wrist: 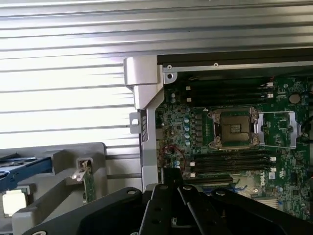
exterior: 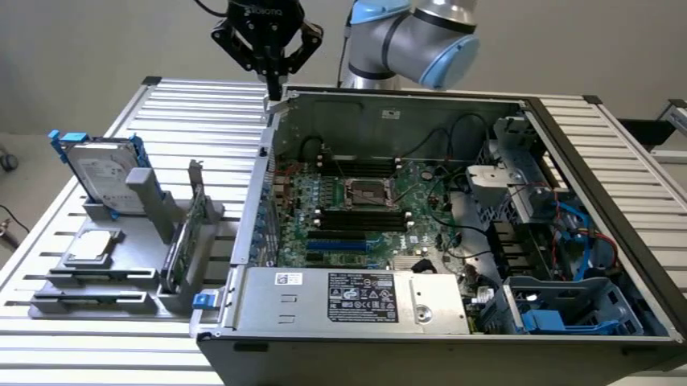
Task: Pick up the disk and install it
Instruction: 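Reach for the disk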
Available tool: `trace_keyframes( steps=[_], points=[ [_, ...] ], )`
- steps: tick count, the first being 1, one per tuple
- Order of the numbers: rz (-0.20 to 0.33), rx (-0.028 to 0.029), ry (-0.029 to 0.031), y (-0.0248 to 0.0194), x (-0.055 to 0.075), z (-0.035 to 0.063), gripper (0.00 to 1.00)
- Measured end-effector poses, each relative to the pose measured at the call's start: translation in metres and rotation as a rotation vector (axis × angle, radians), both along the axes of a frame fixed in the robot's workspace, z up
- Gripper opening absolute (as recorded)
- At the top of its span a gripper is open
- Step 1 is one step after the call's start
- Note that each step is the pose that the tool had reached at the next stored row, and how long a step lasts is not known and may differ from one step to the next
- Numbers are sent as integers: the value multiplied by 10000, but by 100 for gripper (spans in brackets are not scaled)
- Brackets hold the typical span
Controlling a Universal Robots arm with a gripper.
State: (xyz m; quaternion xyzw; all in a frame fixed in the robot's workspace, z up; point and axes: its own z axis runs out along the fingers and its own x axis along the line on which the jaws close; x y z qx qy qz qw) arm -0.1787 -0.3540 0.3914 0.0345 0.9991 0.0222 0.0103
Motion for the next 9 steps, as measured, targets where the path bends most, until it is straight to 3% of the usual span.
trace_keyframes(
  steps=[3,9],
  points=[
    [0,-4,0,51,-133,-7,11],
    [0,-5,11,102,-408,-39,11]
  ],
)
